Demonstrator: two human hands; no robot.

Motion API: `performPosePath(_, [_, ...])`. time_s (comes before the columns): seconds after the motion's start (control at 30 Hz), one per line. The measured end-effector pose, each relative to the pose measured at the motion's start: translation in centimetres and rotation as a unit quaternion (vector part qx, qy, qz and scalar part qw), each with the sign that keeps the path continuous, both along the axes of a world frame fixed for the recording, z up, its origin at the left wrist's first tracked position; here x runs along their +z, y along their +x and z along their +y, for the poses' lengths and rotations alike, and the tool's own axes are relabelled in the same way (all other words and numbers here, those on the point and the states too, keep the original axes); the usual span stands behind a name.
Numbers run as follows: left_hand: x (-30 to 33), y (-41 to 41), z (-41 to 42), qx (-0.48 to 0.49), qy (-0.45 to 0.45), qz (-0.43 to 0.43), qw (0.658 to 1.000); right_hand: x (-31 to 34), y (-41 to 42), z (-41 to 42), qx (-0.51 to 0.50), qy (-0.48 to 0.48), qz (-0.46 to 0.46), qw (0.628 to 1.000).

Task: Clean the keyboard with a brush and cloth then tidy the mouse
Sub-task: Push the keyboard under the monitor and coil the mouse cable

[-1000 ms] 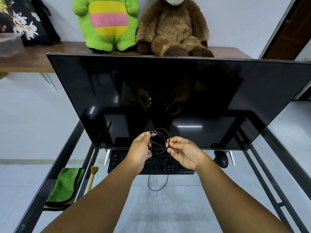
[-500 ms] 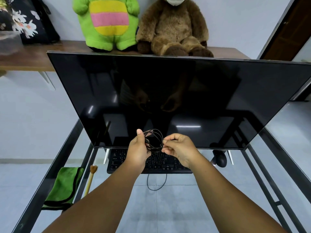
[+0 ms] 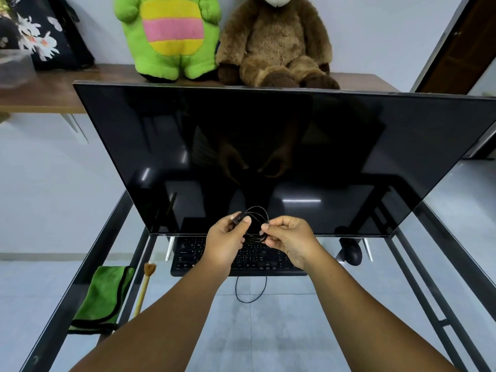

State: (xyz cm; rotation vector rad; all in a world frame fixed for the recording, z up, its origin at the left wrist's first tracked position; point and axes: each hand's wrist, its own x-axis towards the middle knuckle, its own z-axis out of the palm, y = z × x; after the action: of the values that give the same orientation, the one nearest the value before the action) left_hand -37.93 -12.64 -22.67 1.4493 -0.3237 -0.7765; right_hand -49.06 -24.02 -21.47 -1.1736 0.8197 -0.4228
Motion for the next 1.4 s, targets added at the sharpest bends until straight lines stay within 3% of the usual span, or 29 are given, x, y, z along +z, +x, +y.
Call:
performPosePath(0.3, [-1.6, -1.7, -1.7, -0.030, 0.078, -0.028, 0.996, -2.4, -2.9, -1.6, -0.044, -0.025, 0.010, 0.999])
performPosePath(0.63, [-4.2, -5.7, -6.1, -0.032, 0.127, 0.045, 0.990, -6.1, -7.2, -4.4, -0.093, 0.002, 0.008, 0.996])
performPosePath(0.73, [-5.6, -6.9, -7.6, -0.023, 0.154, 0.048, 0.987, -8.0, -8.9, -5.5, -0.091, -0.052, 0.050, 0.993])
performPosePath(0.87, [-7.7, -8.5, -10.1, -0.035, 0.196, 0.036, 0.979, -12.1, -12.4, -6.7, -0.114, -0.230, 0.236, 0.937])
performPosePath(0.97, [-9.2, -9.4, -12.5, -0.053, 0.226, 0.005, 0.973, -15.4, -15.3, -7.3, -0.064, -0.335, 0.320, 0.884])
performPosePath(1.2, [-11.8, -11.0, -17.0, -0.122, 0.330, -0.115, 0.929, -19.6, -18.7, -7.8, 0.062, -0.465, 0.380, 0.797])
performPosePath(1.4, [-11.8, -12.0, -19.4, -0.167, 0.410, -0.208, 0.872, -20.5, -19.2, -7.8, 0.072, -0.493, 0.377, 0.781])
